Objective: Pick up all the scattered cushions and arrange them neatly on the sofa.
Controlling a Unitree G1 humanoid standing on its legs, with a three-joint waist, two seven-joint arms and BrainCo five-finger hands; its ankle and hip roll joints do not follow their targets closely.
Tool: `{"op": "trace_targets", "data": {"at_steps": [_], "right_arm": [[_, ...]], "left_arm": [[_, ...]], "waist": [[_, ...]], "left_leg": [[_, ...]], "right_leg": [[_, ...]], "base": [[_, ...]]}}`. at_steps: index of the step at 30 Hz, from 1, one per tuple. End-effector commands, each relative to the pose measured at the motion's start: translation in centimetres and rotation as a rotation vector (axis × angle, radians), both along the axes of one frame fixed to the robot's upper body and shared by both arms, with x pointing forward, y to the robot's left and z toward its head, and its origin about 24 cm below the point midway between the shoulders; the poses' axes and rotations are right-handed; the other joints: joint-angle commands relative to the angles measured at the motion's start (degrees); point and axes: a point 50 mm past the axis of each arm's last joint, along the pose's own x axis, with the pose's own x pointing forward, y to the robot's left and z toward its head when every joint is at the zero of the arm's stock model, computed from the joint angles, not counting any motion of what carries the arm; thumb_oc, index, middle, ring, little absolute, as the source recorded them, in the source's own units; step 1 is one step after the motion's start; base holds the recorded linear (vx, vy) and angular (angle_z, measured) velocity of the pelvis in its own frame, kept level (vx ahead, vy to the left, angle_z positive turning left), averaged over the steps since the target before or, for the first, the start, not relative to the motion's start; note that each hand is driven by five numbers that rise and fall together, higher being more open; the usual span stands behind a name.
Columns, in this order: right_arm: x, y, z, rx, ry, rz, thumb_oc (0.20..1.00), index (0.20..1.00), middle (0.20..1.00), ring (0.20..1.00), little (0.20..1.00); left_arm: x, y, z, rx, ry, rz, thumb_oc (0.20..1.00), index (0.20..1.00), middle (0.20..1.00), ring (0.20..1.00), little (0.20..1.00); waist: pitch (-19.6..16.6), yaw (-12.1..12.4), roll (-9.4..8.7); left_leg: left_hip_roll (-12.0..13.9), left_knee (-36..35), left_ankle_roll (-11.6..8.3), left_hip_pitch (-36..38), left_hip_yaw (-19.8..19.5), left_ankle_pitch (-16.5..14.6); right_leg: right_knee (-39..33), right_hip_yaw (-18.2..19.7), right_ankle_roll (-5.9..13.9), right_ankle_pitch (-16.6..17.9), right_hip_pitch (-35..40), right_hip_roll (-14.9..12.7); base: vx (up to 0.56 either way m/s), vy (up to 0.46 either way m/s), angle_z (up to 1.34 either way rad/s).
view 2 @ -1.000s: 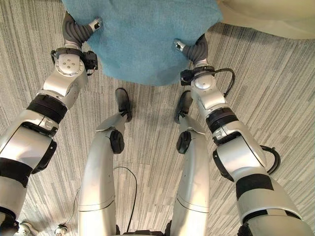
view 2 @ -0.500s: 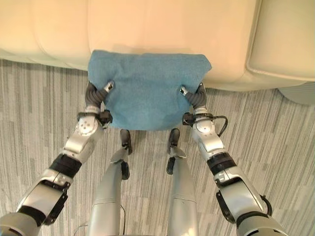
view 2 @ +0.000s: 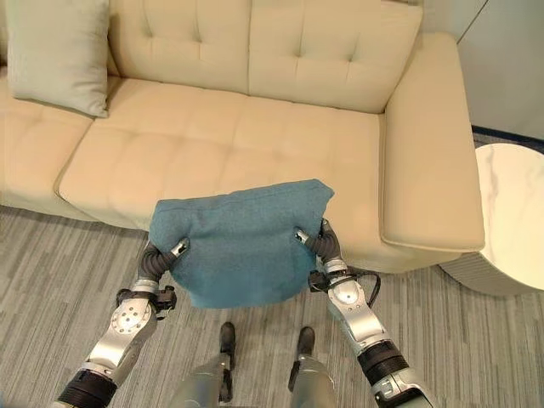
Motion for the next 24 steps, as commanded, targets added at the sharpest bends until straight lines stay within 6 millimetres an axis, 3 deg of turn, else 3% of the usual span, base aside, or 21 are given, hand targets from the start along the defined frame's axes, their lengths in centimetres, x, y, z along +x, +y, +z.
{"op": "trace_targets", "data": {"at_steps": [1,4,5,8,9,12,15,18,19,20,22,23,24], "right_arm": [[1.4,-0.5,3.9,0.003,-0.179,0.009,0.200,0.200,0.200,0.200,0.200],[0.7,-1.0,2.9,-0.016,-0.140,0.009,0.200,0.200,0.200,0.200,0.200],[0.4,-1.0,2.1,-0.032,-0.105,0.025,0.200,0.200,0.200,0.200,0.200],[-0.1,-0.9,1.5,-0.023,-0.083,0.043,0.200,0.200,0.200,0.200,0.200],[-0.2,-0.9,1.3,-0.020,-0.073,0.049,0.200,0.200,0.200,0.200,0.200],[-0.3,-0.8,1.1,-0.008,-0.061,0.067,0.200,0.200,0.200,0.200,0.200],[-0.8,-1.1,0.6,-0.008,-0.042,0.074,0.200,0.200,0.200,0.200,0.200],[-1.1,-1.4,0.3,-0.016,-0.027,0.077,0.200,0.200,0.200,0.200,0.200],[-1.4,-1.8,0.1,-0.019,-0.022,0.067,0.200,0.200,0.200,0.200,0.200],[-1.8,-2.6,0.0,-0.029,-0.014,0.043,0.200,0.200,0.200,0.200,0.200],[-2.1,-3.5,0.0,-0.027,-0.014,0.024,0.200,0.200,0.200,0.200,0.200],[-2.2,-3.8,0.2,-0.027,-0.018,0.012,0.200,0.200,0.200,0.200,0.200],[-2.4,-4.2,0.0,-0.028,-0.006,-0.005,0.200,0.200,0.200,0.200,0.200]], "left_arm": [[2.1,-0.7,4.7,-0.032,-0.238,-0.052,0.200,0.200,0.200,0.200,0.200],[1.1,-0.4,3.5,-0.034,-0.184,-0.070,0.200,0.200,0.200,0.200,0.200],[0.2,0.0,2.4,-0.038,-0.136,-0.077,0.200,0.200,0.200,0.200,0.200],[-0.3,0.3,1.6,-0.009,-0.095,-0.104,0.200,0.200,0.200,0.200,0.200],[-0.5,0.3,1.3,-0.014,-0.079,-0.107,0.200,0.200,0.200,0.200,0.200],[-0.7,0.4,1.2,-0.008,-0.067,-0.122,0.200,0.200,0.200,0.200,0.200],[-0.9,0.2,0.9,-0.024,-0.055,-0.131,0.200,0.200,0.200,0.200,0.200],[-0.8,-0.1,0.9,-0.027,-0.056,-0.145,0.200,0.200,0.200,0.200,0.200],[-0.7,-0.6,0.9,-0.034,-0.055,-0.158,0.200,0.200,0.200,0.200,0.200],[-0.7,-1.0,0.8,-0.063,-0.056,-0.175,0.200,0.200,0.200,0.200,0.200],[-0.4,-1.4,0.9,-0.079,-0.057,-0.193,0.200,0.200,0.200,0.200,0.200],[-0.4,-1.6,0.8,-0.092,-0.055,-0.192,0.200,0.200,0.200,0.200,0.200],[-0.2,-2.0,0.7,-0.105,-0.047,-0.205,0.200,0.200,0.200,0.200,0.200]], "waist": [[0.7,-0.1,-1.68],[0.3,0.4,-2.42],[-0.5,0.9,-2.87],[-1.0,0.8,-2.66],[-1.0,0.4,-2.42],[-1.3,0.8,-2.69],[-1.4,-0.3,-2.94],[-1.0,-1.0,-3.85],[-1.5,-1.6,-4.10],[-2.3,-2.2,-4.48],[-2.2,-3.0,-5.25],[-2.2,-3.4,-5.43],[-2.2,-3.6,-6.10]], "left_leg": [[-1.1,3.4,-1.66,3.5,-2.8,-7.1],[-2.0,4.1,-1.07,5.9,-2.3,-8.7],[-2.9,3.7,-0.51,7.2,-1.6,-9.4],[-3.3,2.9,-0.02,8.1,-1.5,-9.3],[-3.9,2.5,0.35,8.7,-2.0,-9.1],[-4.4,1.6,0.84,10.2,-2.8,-9.2],[-5.8,1.3,1.24,12.4,-5.0,-9.7],[-6.4,1.8,1.10,13.8,-6.6,-10.9],[-6.2,2.8,0.47,13.7,-7.5,-11.4],[-5.7,5.1,-1.06,13.4,-6.7,-12.0],[-4.0,13.2,-3.38,10.0,-4.5,-10.1],[-2.6,16.9,-3.53,7.8,-2.8,-10.1],[0.0,18.2,-2.74,4.3,1.4,-10.1]], "right_leg": [[-2.9,0.8,2.94,1.2,5.1,-0.4],[-5.0,1.0,3.80,2.2,8.8,-0.8],[-6.3,1.3,5.22,4.7,9.7,-1.6],[-3.0,3.1,5.59,4.8,8.3,-1.2],[-2.0,6.6,4.93,3.5,7.4,1.1],[-3.8,5.9,3.94,3.1,6.8,3.5],[-4.6,8.5,2.79,2.7,4.3,8.8],[-5.1,8.3,2.01,2.4,4.9,9.6],[-4.5,9.7,1.06,1.8,5.1,10.6],[-5.2,8.4,0.23,1.6,6.7,10.2],[-6.6,7.2,-0.36,1.5,9.2,9.8],[-7.2,6.4,-0.78,1.3,10.0,9.5],[-8.2,5.4,-1.09,0.5,11.7,8.5]], "base": [[0.16,0.174,-0.03],[0.10,0.163,-0.11],[0.05,0.200,-0.24],[0.08,0.220,-0.32],[0.08,0.125,0.06],[0.15,0.032,0.33],[0.21,-0.011,0.28],[0.16,-0.113,0.42],[0.26,-0.254,1.11],[0.27,-0.263,1.03],[0.18,-0.176,1.13],[0.16,-0.106,1.19],[0.23,-0.072,0.82]]}}
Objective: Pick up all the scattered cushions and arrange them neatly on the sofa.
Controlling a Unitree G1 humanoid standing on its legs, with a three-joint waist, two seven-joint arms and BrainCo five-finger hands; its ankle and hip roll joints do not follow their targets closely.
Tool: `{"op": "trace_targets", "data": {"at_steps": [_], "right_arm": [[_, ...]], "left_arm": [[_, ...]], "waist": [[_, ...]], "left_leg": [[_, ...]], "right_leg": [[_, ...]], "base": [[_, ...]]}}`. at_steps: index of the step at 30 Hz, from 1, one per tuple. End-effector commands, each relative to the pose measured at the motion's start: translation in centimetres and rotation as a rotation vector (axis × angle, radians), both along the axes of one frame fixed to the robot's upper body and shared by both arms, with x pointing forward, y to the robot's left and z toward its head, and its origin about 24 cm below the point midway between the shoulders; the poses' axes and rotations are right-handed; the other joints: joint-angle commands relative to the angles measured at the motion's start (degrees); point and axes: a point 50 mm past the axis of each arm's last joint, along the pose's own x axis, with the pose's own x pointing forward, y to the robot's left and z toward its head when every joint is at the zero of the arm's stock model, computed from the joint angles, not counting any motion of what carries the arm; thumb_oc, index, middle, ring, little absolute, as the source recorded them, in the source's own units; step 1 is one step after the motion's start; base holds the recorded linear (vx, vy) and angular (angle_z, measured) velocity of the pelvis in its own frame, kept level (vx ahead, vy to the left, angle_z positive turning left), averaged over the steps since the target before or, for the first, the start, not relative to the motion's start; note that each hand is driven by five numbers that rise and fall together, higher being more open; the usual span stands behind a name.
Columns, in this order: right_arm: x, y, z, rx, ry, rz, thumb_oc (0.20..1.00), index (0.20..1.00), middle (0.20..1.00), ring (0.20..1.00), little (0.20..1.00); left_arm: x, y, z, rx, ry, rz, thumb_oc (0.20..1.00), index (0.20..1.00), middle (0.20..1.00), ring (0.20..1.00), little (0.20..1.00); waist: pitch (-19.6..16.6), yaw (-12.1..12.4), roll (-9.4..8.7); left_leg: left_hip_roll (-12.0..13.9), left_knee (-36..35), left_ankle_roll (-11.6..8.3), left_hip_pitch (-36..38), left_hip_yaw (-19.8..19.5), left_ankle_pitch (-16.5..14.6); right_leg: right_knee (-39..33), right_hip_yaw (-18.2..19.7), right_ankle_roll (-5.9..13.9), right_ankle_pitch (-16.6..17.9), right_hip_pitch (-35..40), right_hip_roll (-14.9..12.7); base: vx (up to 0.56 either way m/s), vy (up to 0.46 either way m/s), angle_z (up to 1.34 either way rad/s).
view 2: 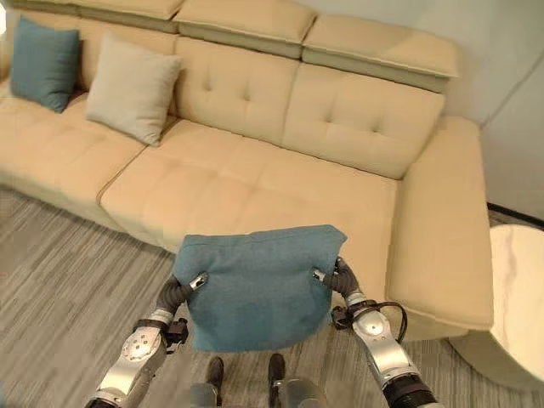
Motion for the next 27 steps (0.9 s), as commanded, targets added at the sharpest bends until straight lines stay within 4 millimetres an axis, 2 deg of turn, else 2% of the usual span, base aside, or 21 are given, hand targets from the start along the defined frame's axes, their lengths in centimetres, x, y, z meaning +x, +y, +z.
{"op": "trace_targets", "data": {"at_steps": [1,2,3,4,5,7,9,10,12,14,16,17,18,19,20,21,22,23,24,25,27], "right_arm": [[0.7,-0.5,3.8,0.080,-0.198,-0.025,0.200,0.200,0.200,0.200,0.200],[0.5,-0.8,3.7,0.082,-0.194,-0.043,0.200,0.200,0.200,0.200,0.200],[0.6,-1.0,3.6,0.079,-0.195,-0.068,0.200,0.200,0.200,0.200,0.200],[0.6,-1.1,3.6,0.077,-0.196,-0.080,0.200,0.200,0.200,0.200,0.200],[0.5,-0.9,3.5,0.076,-0.194,-0.068,0.200,0.200,0.200,0.200,0.200],[0.5,-0.4,3.4,0.081,-0.189,-0.057,0.200,0.200,0.200,0.200,0.200],[0.8,0.3,3.4,0.095,-0.190,-0.039,0.200,0.200,0.200,0.200,0.200],[0.9,0.5,3.5,0.101,-0.192,-0.038,0.200,0.200,0.200,0.200,0.200],[1.4,1.2,3.9,0.125,-0.213,-0.031,0.200,0.200,0.200,0.200,0.200],[1.5,1.0,4.1,0.128,-0.222,-0.031,0.200,0.200,0.200,0.200,0.200],[1.4,0.6,3.9,0.124,-0.217,-0.043,0.200,0.200,0.200,0.200,0.200],[0.9,-0.2,3.5,0.107,-0.206,-0.069,0.200,0.200,0.200,0.200,0.200],[0.6,-1.0,3.5,0.095,-0.202,-0.094,0.200,0.200,0.200,0.200,0.200],[0.5,-1.6,3.6,0.085,-0.206,-0.109,0.200,0.200,0.200,0.200,0.200],[0.6,-1.6,3.7,0.090,-0.213,-0.112,0.200,0.200,0.200,0.200,0.200],[0.5,-1.8,3.6,0.083,-0.203,-0.112,0.200,0.200,0.200,0.200,0.200],[0.4,-1.9,3.5,0.071,-0.196,-0.114,0.200,0.200,0.200,0.200,0.200],[0.5,-1.8,3.5,0.066,-0.197,-0.113,0.200,0.200,0.200,0.200,0.200],[0.8,-1.7,3.8,0.042,-0.205,-0.102,0.200,0.200,0.200,0.200,0.200],[0.9,-1.9,3.8,0.034,-0.208,-0.113,0.200,0.200,0.200,0.200,0.200],[1.1,-1.8,3.9,0.033,-0.209,-0.107,0.200,0.200,0.200,0.200,0.200]], "left_arm": [[2.5,0.0,4.5,-0.041,-0.224,-0.047,0.200,0.200,0.200,0.200,0.200],[2.6,-0.1,4.6,-0.023,-0.229,-0.058,0.200,0.200,0.200,0.200,0.200],[2.8,0.0,4.9,-0.013,-0.243,-0.049,0.200,0.200,0.200,0.200,0.200],[2.8,0.1,5.1,-0.006,-0.251,-0.037,0.200,0.200,0.200,0.200,0.200],[2.6,0.1,5.0,-0.020,-0.249,-0.036,0.200,0.200,0.200,0.200,0.200],[2.3,0.4,5.0,-0.012,-0.245,-0.037,0.200,0.200,0.200,0.200,0.200],[2.5,1.0,5.4,0.022,-0.261,-0.040,0.200,0.200,0.200,0.200,0.200],[2.6,1.0,5.7,0.027,-0.270,-0.041,0.200,0.200,0.200,0.200,0.200],[3.0,1.6,6.5,0.066,-0.304,-0.031,0.200,0.200,0.200,0.200,0.200],[3.1,1.2,6.5,0.056,-0.311,-0.045,0.200,0.200,0.200,0.200,0.200],[3.4,0.7,6.6,0.052,-0.318,-0.071,0.200,0.200,0.200,0.200,0.200],[3.5,-0.4,6.4,0.040,-0.312,-0.101,0.200,0.200,0.200,0.200,0.200],[3.4,-0.5,6.4,0.016,-0.316,-0.104,0.200,0.200,0.200,0.200,0.200],[3.5,-0.9,6.6,0.013,-0.326,-0.128,0.200,0.200,0.200,0.200,0.200],[3.6,-0.9,6.6,0.011,-0.323,-0.122,0.200,0.200,0.200,0.200,0.200],[3.5,-0.9,6.4,0.015,-0.313,-0.120,0.200,0.200,0.200,0.200,0.200],[3.6,-0.9,6.4,0.015,-0.314,-0.117,0.200,0.200,0.200,0.200,0.200],[3.7,-0.9,6.6,0.019,-0.320,-0.113,0.200,0.200,0.200,0.200,0.200],[3.6,-0.7,7.0,0.014,-0.342,-0.093,0.200,0.200,0.200,0.200,0.200],[3.5,-0.7,6.7,0.028,-0.331,-0.085,0.200,0.200,0.200,0.200,0.200],[3.6,-1.1,6.8,0.009,-0.333,-0.112,0.200,0.200,0.200,0.200,0.200]], "waist": [[-3.5,-1.7,-3.05],[-3.5,-1.4,-2.52],[-3.1,-0.8,-2.29],[-2.9,-0.4,-2.33],[-3.7,-0.3,-1.29],[-4.6,-0.1,-1.55],[-4.7,0.4,-2.55],[-4.9,0.5,-2.60],[-4.0,0.1,-2.16],[-3.6,-1.9,-1.44],[-3.3,-2.9,-1.73],[-3.6,-3.8,-2.24],[-4.1,-4.2,-2.64],[-3.8,-4.2,-3.57],[-3.8,-3.9,-3.64],[-4.1,-3.4,-4.33],[-4.5,-3.1,-4.50],[-4.3,-2.4,-4.25],[-4.2,-1.7,-2.95],[-4.2,-1.8,-2.59],[-4.7,-2.7,-1.30]], "left_leg": [[-0.1,2.1,4.12,2.0,10.2,-12.2],[0.6,-3.6,3.41,0.3,10.6,-7.6],[1.1,-5.7,2.73,-3.4,11.2,-4.9],[1.2,-5.4,2.48,-4.7,11.1,-4.1],[1.7,-7.9,2.44,-2.1,11.1,-3.4],[0.7,-7.9,3.29,-0.4,11.4,-4.8],[-0.6,-6.3,5.35,1.9,12.8,-8.6],[-0.9,-6.2,5.79,2.2,13.1,-9.0],[-1.4,-6.7,7.59,4.6,14.8,-10.6],[-4.1,-10.4,7.72,10.8,14.2,-11.8],[-5.1,-9.7,7.43,12.8,13.1,-13.7],[-5.2,-6.5,6.32,12.6,12.8,-15.3],[-4.7,-2.1,5.31,11.6,13.2,-15.5],[-2.7,8.8,3.39,7.6,13.7,-13.6],[-2.0,11.9,3.23,6.1,13.0,-13.6],[-0.4,11.3,3.93,3.4,11.2,-14.1],[1.4,6.3,4.16,3.5,9.6,-14.1],[1.8,2.6,3.80,3.2,7.0,-12.4],[1.9,-4.7,3.05,5.3,2.3,-10.8],[1.6,-4.0,2.35,4.6,0.8,-9.1],[1.0,-7.1,2.67,7.0,1.4,-9.9]], "right_leg": [[-7.3,1.2,8.90,2.8,6.4,-3.3],[-7.7,0.9,8.88,1.8,7.5,-2.8],[-8.3,1.4,8.63,0.4,9.4,-2.5],[-8.5,2.0,8.54,-0.1,10.2,-2.4],[-8.5,2.4,8.89,-0.9,11.2,-2.1],[-7.7,3.8,9.42,-1.3,12.0,-3.7],[-2.9,5.5,11.11,-1.6,11.3,-6.3],[-1.4,5.8,11.51,-1.0,10.5,-6.6],[9.7,6.1,13.87,2.8,4.7,-7.5],[4.3,3.0,11.81,2.5,-2.3,-2.4],[-1.3,-0.2,11.73,3.2,-1.5,-2.4],[-1.7,3.2,10.64,3.0,0.3,-1.1],[-2.2,3.4,10.23,3.5,1.1,-1.8],[-3.1,3.4,8.94,3.9,3.2,-2.2],[-3.6,3.9,8.37,3.7,4.0,-1.8],[-4.5,4.5,8.25,3.3,5.5,-2.3],[-5.5,4.9,8.86,3.1,5.8,-3.0],[-6.1,5.9,8.98,2.9,6.6,-2.8],[-5.7,7.5,8.92,2.4,6.5,-2.4],[-5.5,7.9,9.06,2.2,6.5,-2.5],[-4.6,8.6,9.80,2.7,5.8,-3.4]], "base": [[0.30,-0.020,0.54],[0.34,0.048,0.43],[0.30,0.085,0.17],[0.35,0.192,-0.04],[0.41,0.289,-0.60],[0.40,0.333,-1.12],[0.30,0.348,-1.26],[0.24,0.333,-1.16],[0.29,0.342,-0.18],[0.45,0.250,0.28],[0.29,-0.001,0.03],[0.26,-0.062,0.41],[0.20,-0.088,1.03],[0.12,-0.055,1.38],[0.09,-0.019,1.13],[0.10,0.076,0.31],[0.12,0.138,-0.11],[0.11,0.241,-0.59],[0.07,0.230,-0.97],[0.04,0.324,-1.05],[0.02,0.381,-0.92]]}}
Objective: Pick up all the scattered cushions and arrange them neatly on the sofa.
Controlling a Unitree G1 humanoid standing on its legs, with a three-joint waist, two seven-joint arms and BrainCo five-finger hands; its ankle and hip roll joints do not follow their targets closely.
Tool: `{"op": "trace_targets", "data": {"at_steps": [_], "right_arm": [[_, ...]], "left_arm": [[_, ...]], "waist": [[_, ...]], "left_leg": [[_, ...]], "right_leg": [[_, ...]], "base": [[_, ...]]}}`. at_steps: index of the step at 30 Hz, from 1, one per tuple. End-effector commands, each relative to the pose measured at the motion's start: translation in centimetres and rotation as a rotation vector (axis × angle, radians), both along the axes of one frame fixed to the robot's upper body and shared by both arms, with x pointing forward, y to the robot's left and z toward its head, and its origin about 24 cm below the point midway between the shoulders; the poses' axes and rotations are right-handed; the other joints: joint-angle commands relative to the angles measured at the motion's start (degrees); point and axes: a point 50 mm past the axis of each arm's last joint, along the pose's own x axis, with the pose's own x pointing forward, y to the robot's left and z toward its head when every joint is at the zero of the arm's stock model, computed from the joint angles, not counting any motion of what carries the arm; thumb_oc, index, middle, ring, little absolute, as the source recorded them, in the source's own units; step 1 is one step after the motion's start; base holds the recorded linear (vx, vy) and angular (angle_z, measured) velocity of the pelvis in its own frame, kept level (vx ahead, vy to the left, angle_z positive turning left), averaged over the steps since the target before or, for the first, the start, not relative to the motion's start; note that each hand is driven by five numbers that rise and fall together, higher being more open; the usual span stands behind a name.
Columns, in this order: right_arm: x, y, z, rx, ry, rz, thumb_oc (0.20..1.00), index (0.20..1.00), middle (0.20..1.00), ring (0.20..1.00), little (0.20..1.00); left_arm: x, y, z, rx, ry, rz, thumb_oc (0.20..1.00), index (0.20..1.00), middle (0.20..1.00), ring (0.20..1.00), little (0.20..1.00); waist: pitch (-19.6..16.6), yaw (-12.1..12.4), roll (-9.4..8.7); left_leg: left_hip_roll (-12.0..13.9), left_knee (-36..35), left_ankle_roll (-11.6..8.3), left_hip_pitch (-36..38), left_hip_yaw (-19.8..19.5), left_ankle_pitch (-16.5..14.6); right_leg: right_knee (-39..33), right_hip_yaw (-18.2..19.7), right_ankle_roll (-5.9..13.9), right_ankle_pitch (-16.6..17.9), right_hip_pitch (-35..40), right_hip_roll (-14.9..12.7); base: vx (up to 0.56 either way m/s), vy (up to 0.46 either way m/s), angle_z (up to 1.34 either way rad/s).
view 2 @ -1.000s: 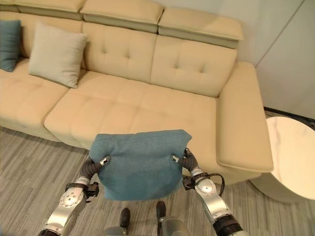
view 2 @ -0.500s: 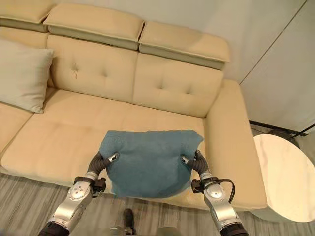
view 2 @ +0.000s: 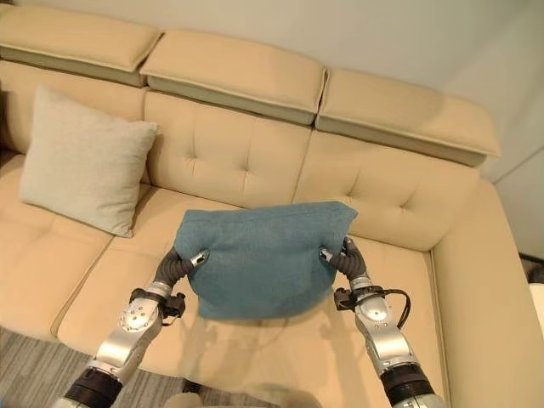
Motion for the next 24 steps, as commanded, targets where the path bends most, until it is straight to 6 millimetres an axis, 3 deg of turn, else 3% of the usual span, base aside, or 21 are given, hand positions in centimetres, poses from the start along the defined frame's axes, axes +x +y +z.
{"op": "trace_targets", "data": {"at_steps": [1,4,5,10,17,21,24], "right_arm": [[0.0,-1.2,2.1,-0.027,-0.121,-0.015,0.200,0.200,0.200,0.200,0.200],[1.6,0.4,3.3,-0.026,-0.170,0.025,0.200,0.200,0.200,0.200,0.200],[2.0,0.9,3.6,-0.019,-0.177,0.033,0.200,0.200,0.200,0.200,0.200],[1.5,-0.1,2.9,-0.045,-0.138,0.010,0.200,0.200,0.200,0.200,0.200],[0.6,-1.4,2.4,-0.062,-0.116,-0.042,0.200,0.200,0.200,0.200,0.200],[2.5,-1.6,5.2,-0.103,-0.226,-0.089,0.200,0.200,0.200,0.200,0.200],[5.5,-0.4,10.4,-0.114,-0.411,-0.097,0.200,0.200,0.200,0.200,0.200]], "left_arm": [[-0.7,-1.0,3.2,-0.073,-0.196,-0.069,0.200,0.200,0.200,0.200,0.200],[-0.1,0.2,3.9,-0.071,-0.227,-0.009,0.200,0.200,0.200,0.200,0.200],[0.1,0.8,4.1,-0.055,-0.238,0.017,0.200,0.200,0.200,0.200,0.200],[0.2,1.1,3.3,-0.068,-0.203,0.054,0.200,0.200,0.200,0.200,0.200],[-0.2,1.5,2.8,-0.059,-0.175,0.082,0.200,0.200,0.200,0.200,0.200],[2.1,1.7,4.7,-0.035,-0.244,0.124,0.200,0.200,0.200,0.200,0.200],[5.5,0.6,9.4,-0.041,-0.403,0.128,0.200,0.200,0.200,0.200,0.200]], "waist": [[-5.3,0.6,-1.12],[-5.1,1.9,-0.69],[-4.4,2.8,-0.59],[-6.4,2.8,-1.23],[-6.2,2.8,-1.02],[-5.4,2.2,-0.10],[-3.7,1.5,0.53]], "left_leg": [[-2.9,10.6,0.43,-1.7,3.7,-11.6],[-4.6,7.5,2.68,1.2,9.3,-12.2],[-4.1,7.1,2.64,1.7,11.3,-12.1],[-3.6,4.9,1.67,3.8,10.7,-11.7],[-3.1,1.0,0.97,6.0,9.4,-10.4],[-3.2,0.5,0.81,5.2,9.5,-10.4],[-3.2,1.4,0.69,2.0,9.5,-10.3]], "right_leg": [[8.4,-0.5,-2.20,2.8,-5.6,3.8],[9.3,1.5,1.30,5.9,-8.8,1.9],[10.8,-2.0,1.76,6.1,-10.3,0.9],[4.5,-4.5,0.53,6.2,-5.8,1.0],[1.2,-6.1,0.24,5.6,-2.5,1.5],[1.6,-6.0,0.01,5.1,-3.4,1.5],[2.3,-5.3,-0.19,5.3,-6.7,1.5]], "base": [[-0.03,0.490,-0.70],[-0.09,0.294,-1.30],[-0.11,0.071,-1.97],[0.11,-0.072,0.07],[0.11,-0.037,0.23],[0.06,-0.014,0.04],[-0.08,-0.019,0.00]]}}
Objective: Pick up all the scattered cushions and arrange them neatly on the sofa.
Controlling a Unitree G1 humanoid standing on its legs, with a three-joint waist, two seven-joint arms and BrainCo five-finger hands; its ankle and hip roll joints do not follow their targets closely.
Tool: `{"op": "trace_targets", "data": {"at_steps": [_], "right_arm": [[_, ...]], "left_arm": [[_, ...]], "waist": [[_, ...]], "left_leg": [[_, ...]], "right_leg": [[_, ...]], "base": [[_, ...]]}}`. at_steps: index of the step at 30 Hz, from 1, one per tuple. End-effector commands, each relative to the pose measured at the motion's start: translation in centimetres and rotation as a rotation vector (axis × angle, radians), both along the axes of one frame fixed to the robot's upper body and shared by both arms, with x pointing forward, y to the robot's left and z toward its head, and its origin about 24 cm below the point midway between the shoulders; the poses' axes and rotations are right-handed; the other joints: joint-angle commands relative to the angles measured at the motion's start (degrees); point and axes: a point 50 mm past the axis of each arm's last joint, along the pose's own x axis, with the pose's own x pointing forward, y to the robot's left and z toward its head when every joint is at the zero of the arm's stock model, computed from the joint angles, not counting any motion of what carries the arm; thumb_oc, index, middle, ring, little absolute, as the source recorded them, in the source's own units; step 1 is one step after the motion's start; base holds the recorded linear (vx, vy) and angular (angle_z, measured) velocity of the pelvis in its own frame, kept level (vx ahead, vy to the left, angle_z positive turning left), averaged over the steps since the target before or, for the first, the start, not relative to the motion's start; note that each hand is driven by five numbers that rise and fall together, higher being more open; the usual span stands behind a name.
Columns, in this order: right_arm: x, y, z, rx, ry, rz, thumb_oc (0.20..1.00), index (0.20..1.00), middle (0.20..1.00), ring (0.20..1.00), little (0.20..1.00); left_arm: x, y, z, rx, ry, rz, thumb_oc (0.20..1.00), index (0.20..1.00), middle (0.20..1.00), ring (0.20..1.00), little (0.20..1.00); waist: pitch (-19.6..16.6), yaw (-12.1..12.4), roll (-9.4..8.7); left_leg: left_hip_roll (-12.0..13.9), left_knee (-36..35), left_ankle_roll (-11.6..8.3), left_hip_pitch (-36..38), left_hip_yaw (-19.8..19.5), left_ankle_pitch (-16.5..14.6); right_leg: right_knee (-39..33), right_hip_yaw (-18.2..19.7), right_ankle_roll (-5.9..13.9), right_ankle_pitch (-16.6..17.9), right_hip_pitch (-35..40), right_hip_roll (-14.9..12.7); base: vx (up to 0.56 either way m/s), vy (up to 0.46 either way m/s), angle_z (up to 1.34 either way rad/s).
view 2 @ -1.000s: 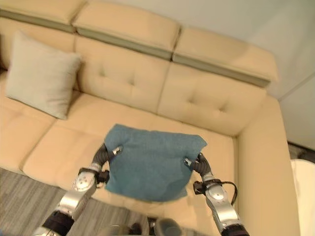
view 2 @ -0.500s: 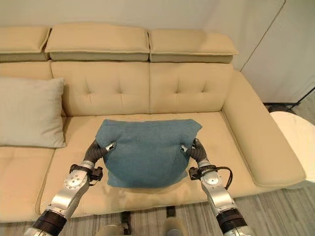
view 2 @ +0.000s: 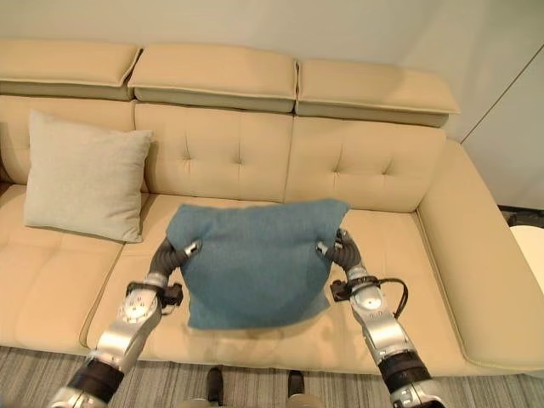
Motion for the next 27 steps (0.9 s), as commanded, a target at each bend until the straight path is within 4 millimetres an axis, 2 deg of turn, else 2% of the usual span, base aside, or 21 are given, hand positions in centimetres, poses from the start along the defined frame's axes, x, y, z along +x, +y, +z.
{"op": "trace_targets", "data": {"at_steps": [1,7,8,11,13,17,19,23,27], "right_arm": [[2.7,0.0,8.0,0.031,-0.346,-0.054,0.200,0.200,0.200,0.200,0.200],[6.3,1.0,16.0,0.024,-0.549,-0.108,0.200,0.200,0.200,0.200,0.200],[6.3,1.0,16.0,0.024,-0.549,-0.108,0.200,0.200,0.200,0.200,0.200],[7.8,1.7,21.9,0.008,-0.675,-0.171,0.200,0.200,0.200,0.200,0.200],[8.1,1.6,23.8,-0.021,-0.705,-0.188,0.200,0.200,0.200,0.200,0.200],[8.0,1.5,25.4,-0.046,-0.734,-0.195,0.200,0.200,0.200,0.200,0.200],[8.0,1.5,25.9,-0.066,-0.740,-0.187,0.200,0.200,0.200,0.200,0.200],[8.3,1.7,25.9,-0.101,-0.713,-0.178,0.200,0.200,0.200,0.200,0.200],[8.6,2.0,25.6,-0.127,-0.686,-0.177,0.200,0.200,0.200,0.200,0.200]], "left_arm": [[3.2,-0.7,8.3,-0.046,-0.356,0.016,0.200,0.200,0.200,0.200,0.200],[7.0,-2.9,16.1,0.037,-0.543,0.010,0.200,0.200,0.200,0.200,0.200],[7.0,-2.9,16.1,0.037,-0.543,0.010,0.200,0.200,0.200,0.200,0.200],[8.6,-3.4,21.4,0.048,-0.636,0.054,0.200,0.200,0.200,0.200,0.200],[8.8,-3.3,24.1,0.071,-0.690,0.073,0.200,0.200,0.200,0.200,0.200],[8.4,-3.9,26.9,0.087,-0.766,0.056,0.200,0.200,0.200,0.200,0.200],[8.3,-4.0,27.5,0.099,-0.776,0.046,0.200,0.200,0.200,0.200,0.200],[8.5,-4.0,27.7,0.130,-0.765,0.046,0.200,0.200,0.200,0.200,0.200],[9.1,-3.4,26.8,0.118,-0.707,0.067,0.200,0.200,0.200,0.200,0.200]], "waist": [[0.1,0.3,-1.83],[3.4,-0.3,-1.59],[3.4,-0.3,-1.59],[5.0,-0.3,-0.92],[5.2,-0.6,-0.42],[5.0,-0.6,0.46],[5.1,-0.7,0.69],[5.1,-0.9,0.94],[6.5,-0.7,0.86]], "left_leg": [[0.5,3.2,-2.71,1.8,0.7,-8.2],[0.5,9.6,-2.90,-10.2,-0.1,-8.0],[0.5,9.6,-2.90,-10.2,-0.1,-8.0],[0.4,10.6,-3.33,-16.2,-1.0,-7.1],[0.2,9.5,-3.55,-18.0,-1.3,-5.6],[0.2,6.5,-4.04,-16.5,-1.5,-5.0],[-0.1,5.8,-4.19,-15.8,-1.4,-4.8],[-0.3,5.4,-4.24,-15.7,-1.4,-4.3],[-0.4,6.1,-4.15,-16.8,-1.3,-4.2]], "right_leg": [[2.7,0.6,1.62,-0.5,-3.6,0.3],[7.5,1.8,1.02,0.3,-14.6,0.0],[7.5,1.8,1.02,0.3,-14.6,0.0],[9.8,1.6,1.28,0.4,-21.0,0.0],[10.0,1.4,1.48,0.9,-23.4,-0.1],[9.5,1.0,1.88,0.3,-22.9,-0.1],[9.3,1.0,1.95,0.5,-22.5,-0.2],[9.0,0.9,1.90,1.0,-22.5,-0.3],[9.0,0.9,1.90,1.3,-23.3,-0.3]], "base": [[-0.12,-0.019,-0.01],[-0.12,-0.022,-0.03],[-0.09,-0.036,-0.02],[-0.06,-0.037,-0.02],[0.00,-0.016,0.10],[0.06,-0.014,0.06],[0.04,-0.004,0.08],[0.02,-0.005,0.04],[-0.02,-0.009,0.00]]}}
